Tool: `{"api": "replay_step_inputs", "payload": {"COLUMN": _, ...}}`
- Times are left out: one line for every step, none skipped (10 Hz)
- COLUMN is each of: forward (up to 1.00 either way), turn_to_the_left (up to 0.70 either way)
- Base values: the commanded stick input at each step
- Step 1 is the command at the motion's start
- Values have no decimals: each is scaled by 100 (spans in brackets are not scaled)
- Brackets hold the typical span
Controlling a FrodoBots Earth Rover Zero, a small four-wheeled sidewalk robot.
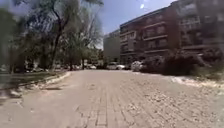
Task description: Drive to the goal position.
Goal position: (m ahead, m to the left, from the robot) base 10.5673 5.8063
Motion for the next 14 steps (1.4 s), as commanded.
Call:
{"api": "replay_step_inputs", "payload": {"forward": 85, "turn_to_the_left": 0}}
{"api": "replay_step_inputs", "payload": {"forward": 85, "turn_to_the_left": 0}}
{"api": "replay_step_inputs", "payload": {"forward": 85, "turn_to_the_left": 0}}
{"api": "replay_step_inputs", "payload": {"forward": 85, "turn_to_the_left": 0}}
{"api": "replay_step_inputs", "payload": {"forward": 85, "turn_to_the_left": 0}}
{"api": "replay_step_inputs", "payload": {"forward": 85, "turn_to_the_left": 0}}
{"api": "replay_step_inputs", "payload": {"forward": 85, "turn_to_the_left": 0}}
{"api": "replay_step_inputs", "payload": {"forward": 85, "turn_to_the_left": 0}}
{"api": "replay_step_inputs", "payload": {"forward": 85, "turn_to_the_left": 0}}
{"api": "replay_step_inputs", "payload": {"forward": 85, "turn_to_the_left": 0}}
{"api": "replay_step_inputs", "payload": {"forward": 85, "turn_to_the_left": 0}}
{"api": "replay_step_inputs", "payload": {"forward": 85, "turn_to_the_left": 0}}
{"api": "replay_step_inputs", "payload": {"forward": 85, "turn_to_the_left": 0}}
{"api": "replay_step_inputs", "payload": {"forward": 85, "turn_to_the_left": 0}}
